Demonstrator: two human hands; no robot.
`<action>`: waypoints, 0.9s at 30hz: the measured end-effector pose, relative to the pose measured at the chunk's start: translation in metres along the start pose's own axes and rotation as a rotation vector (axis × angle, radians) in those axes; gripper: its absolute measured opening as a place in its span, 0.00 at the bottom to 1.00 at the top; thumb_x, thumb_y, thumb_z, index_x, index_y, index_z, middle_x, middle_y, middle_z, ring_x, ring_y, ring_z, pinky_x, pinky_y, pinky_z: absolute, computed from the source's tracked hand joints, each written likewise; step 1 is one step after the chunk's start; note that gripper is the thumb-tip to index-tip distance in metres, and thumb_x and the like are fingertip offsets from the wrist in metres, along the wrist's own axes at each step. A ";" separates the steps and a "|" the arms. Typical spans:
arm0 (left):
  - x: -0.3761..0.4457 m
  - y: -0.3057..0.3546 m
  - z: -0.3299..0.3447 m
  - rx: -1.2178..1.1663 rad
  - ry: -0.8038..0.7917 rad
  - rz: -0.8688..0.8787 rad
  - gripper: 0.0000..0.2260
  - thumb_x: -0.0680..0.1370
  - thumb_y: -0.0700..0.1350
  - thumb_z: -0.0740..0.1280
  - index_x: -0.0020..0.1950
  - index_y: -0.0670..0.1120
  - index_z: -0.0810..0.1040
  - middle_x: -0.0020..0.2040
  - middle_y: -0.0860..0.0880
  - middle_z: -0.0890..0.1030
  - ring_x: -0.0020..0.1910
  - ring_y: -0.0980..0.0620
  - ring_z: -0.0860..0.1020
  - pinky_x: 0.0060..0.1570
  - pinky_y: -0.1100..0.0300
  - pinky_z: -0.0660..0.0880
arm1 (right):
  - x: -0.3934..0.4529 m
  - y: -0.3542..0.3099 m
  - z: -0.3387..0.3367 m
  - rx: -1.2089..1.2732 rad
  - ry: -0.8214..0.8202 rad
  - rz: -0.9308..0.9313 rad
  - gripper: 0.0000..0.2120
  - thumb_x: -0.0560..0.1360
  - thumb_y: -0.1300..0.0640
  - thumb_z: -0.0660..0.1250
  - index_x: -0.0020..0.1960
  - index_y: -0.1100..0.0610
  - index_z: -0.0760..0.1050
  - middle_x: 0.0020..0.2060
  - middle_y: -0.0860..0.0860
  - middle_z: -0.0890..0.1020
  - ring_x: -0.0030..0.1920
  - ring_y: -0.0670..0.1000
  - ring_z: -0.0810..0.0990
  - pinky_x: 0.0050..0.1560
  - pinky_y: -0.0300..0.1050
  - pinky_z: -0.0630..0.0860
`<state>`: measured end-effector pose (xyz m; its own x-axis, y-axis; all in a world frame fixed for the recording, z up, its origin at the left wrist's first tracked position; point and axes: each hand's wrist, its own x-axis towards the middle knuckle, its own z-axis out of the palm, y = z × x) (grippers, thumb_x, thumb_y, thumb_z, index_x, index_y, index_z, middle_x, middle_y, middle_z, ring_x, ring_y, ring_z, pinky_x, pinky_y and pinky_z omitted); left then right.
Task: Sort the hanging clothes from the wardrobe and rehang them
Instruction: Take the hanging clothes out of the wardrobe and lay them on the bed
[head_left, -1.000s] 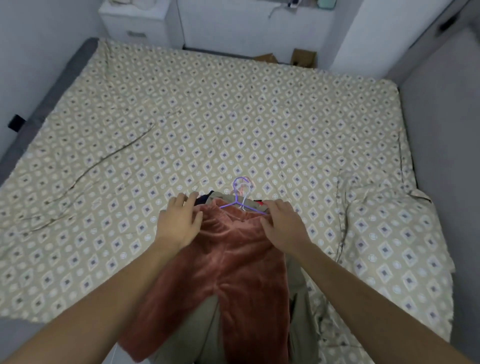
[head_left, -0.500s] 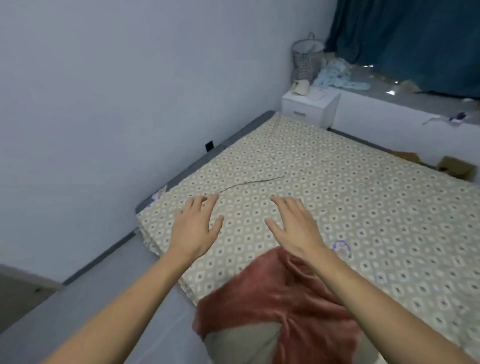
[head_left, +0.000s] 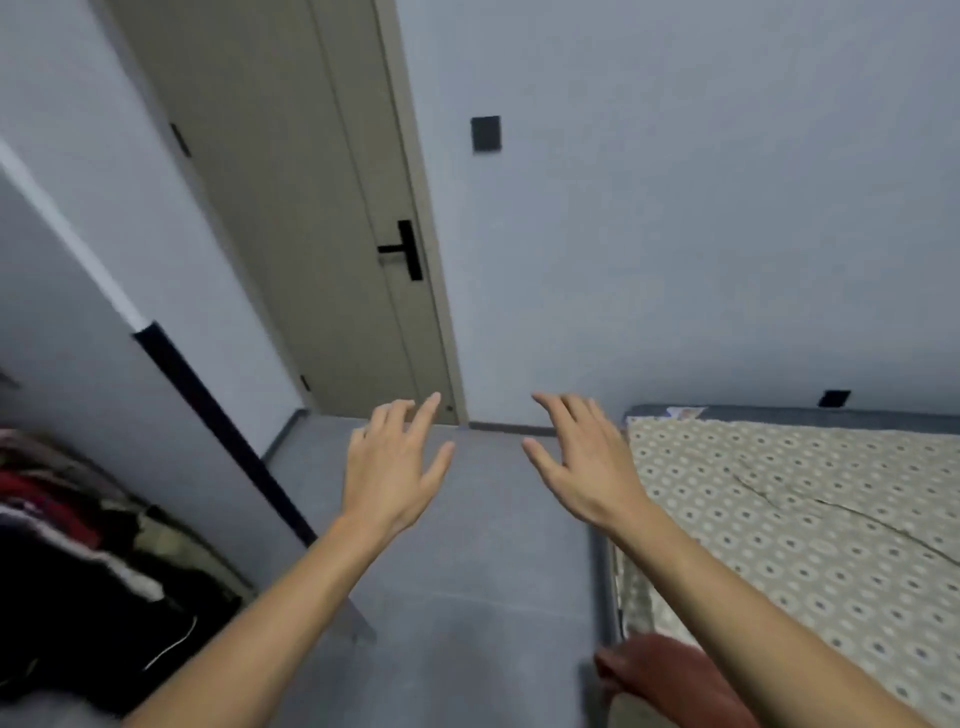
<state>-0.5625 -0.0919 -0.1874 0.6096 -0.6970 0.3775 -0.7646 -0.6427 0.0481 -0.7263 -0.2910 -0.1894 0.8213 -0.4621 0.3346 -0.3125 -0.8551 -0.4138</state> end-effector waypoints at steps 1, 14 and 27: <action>-0.011 -0.033 -0.009 0.017 0.004 -0.055 0.29 0.83 0.64 0.55 0.82 0.53 0.64 0.69 0.48 0.75 0.70 0.46 0.70 0.60 0.45 0.73 | 0.013 -0.031 0.016 0.018 -0.028 -0.053 0.31 0.79 0.36 0.54 0.77 0.50 0.66 0.64 0.50 0.75 0.65 0.54 0.72 0.63 0.54 0.73; -0.159 -0.333 -0.081 0.188 0.072 -0.606 0.31 0.79 0.65 0.56 0.79 0.52 0.69 0.65 0.48 0.77 0.66 0.44 0.74 0.57 0.45 0.75 | 0.081 -0.350 0.200 0.112 -0.285 -0.554 0.30 0.82 0.36 0.54 0.78 0.50 0.66 0.65 0.48 0.74 0.64 0.54 0.70 0.61 0.54 0.73; -0.250 -0.481 -0.076 0.246 0.002 -0.996 0.34 0.78 0.68 0.51 0.79 0.52 0.68 0.66 0.48 0.76 0.65 0.46 0.74 0.54 0.46 0.78 | 0.132 -0.527 0.335 0.237 -0.432 -0.872 0.27 0.82 0.39 0.59 0.77 0.50 0.66 0.65 0.48 0.73 0.65 0.54 0.70 0.61 0.52 0.74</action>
<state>-0.3630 0.4157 -0.2344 0.9438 0.1889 0.2712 0.1525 -0.9769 0.1498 -0.2935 0.1773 -0.2106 0.8359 0.4696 0.2843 0.5461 -0.7636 -0.3444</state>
